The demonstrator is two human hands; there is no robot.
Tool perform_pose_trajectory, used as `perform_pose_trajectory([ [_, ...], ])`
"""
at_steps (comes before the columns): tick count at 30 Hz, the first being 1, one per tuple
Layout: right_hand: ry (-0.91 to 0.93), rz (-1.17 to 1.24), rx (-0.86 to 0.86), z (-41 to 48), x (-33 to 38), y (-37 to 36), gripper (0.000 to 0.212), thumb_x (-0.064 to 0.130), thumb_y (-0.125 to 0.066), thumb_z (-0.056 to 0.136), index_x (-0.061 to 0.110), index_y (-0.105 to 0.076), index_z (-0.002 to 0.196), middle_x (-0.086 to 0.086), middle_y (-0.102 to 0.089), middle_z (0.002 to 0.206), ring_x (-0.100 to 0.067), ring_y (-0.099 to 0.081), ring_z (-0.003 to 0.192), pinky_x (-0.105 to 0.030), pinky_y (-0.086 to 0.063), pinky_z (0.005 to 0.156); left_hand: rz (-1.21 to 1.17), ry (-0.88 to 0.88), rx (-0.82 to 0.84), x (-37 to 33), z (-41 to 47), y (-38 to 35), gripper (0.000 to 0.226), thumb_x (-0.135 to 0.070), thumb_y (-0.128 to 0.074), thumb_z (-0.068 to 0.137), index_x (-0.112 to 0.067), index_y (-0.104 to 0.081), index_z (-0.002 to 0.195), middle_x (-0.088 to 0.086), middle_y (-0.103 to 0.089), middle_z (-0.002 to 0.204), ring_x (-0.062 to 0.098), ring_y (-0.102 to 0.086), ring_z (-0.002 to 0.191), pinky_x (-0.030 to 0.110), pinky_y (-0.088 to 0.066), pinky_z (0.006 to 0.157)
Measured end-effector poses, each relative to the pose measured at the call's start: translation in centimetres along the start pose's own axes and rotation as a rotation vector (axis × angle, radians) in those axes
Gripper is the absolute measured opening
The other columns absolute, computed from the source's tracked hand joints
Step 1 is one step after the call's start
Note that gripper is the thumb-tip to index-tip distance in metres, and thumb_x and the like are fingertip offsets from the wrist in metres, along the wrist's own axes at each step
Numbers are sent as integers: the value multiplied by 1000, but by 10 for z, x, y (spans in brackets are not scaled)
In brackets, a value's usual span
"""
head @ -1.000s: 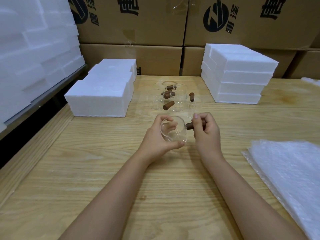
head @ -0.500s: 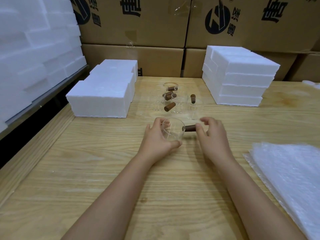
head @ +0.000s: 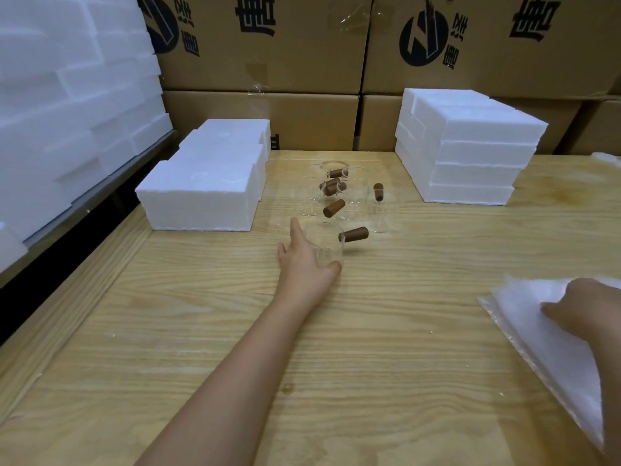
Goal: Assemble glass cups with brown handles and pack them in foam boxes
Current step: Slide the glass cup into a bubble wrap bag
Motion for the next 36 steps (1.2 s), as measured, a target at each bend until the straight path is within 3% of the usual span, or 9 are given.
perform_pose_trajectory([
  [5,2,78,-115,-20,13,19,32,7,-70,78,2,-46,58,-16,-52,66,-37,-56,72,-46,-52,75,-3,-12,-98,0,1,9,109,-21,-67,89,-15,23,149,11,-10,161,28,-7,148,40,-9,121],
  [8,104,256,-290,-44,30,47,25,2,-60,80,1,-49,59,-15,-48,59,-35,-51,62,-46,-50,68,-19,-63,-169,-1,2,16,107,-11,-68,88,-16,18,151,8,-7,161,21,-9,148,23,-7,115],
  [12,291,373,-523,-90,71,89,10,11,-55,89,2,-56,86,-27,-59,84,-45,-57,82,-49,-50,76,-26,-99,-236,-1,-1,21,102,-1,-65,87,-25,11,152,8,-14,157,17,-17,144,14,-10,103],
  [16,603,478,-656,-147,118,116,8,10,-52,92,7,-58,95,-16,-63,92,-39,-56,88,-40,-41,69,-37,-110,-246,-4,-3,24,107,-5,-69,82,-31,8,152,8,-9,158,19,-10,146,24,-11,113],
  [20,989,603,-559,-184,158,107,18,-6,-56,86,4,-65,98,-4,-67,92,-28,-60,89,-26,-38,77,44,-268,-349,-21,-14,31,95,-11,-67,77,-17,-9,152,11,-2,157,22,4,146,38,-7,119],
  [22,1087,629,-490,-195,169,94,23,-10,-57,84,6,-67,97,5,-63,92,-20,-57,89,-15,-35,77,75,-458,-425,-38,-27,36,80,-7,-60,75,-10,-26,147,16,-19,151,25,-12,141,34,-16,114],
  [26,1142,716,-290,-193,179,64,30,-16,-54,82,10,-68,86,6,-61,89,-14,-54,89,-6,-34,80,115,-832,-509,-61,-49,32,45,-9,-52,81,-7,-43,126,10,-54,110,17,-45,101,31,-38,92],
  [32,1086,865,-93,-180,175,34,43,-18,-50,80,23,-55,71,4,-56,87,-3,-54,86,-6,-36,79,83,-659,-266,-52,-42,14,60,-39,-54,85,-9,-43,136,3,-43,128,5,-44,84,26,-49,66],
  [36,1105,1011,-23,-177,172,33,50,-23,-43,80,25,-48,67,0,-58,86,-8,-55,88,-11,-40,81,210,-624,-208,-50,-38,4,79,-19,-71,72,-14,-38,143,7,-31,142,14,-36,120,38,-47,95],
])
Point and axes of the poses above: each hand's wrist, its own z-axis towards the middle knuckle, its own y-axis out of the back of the hand, x = y × z, the point moved 7 cm from there along z, towards the middle knuckle
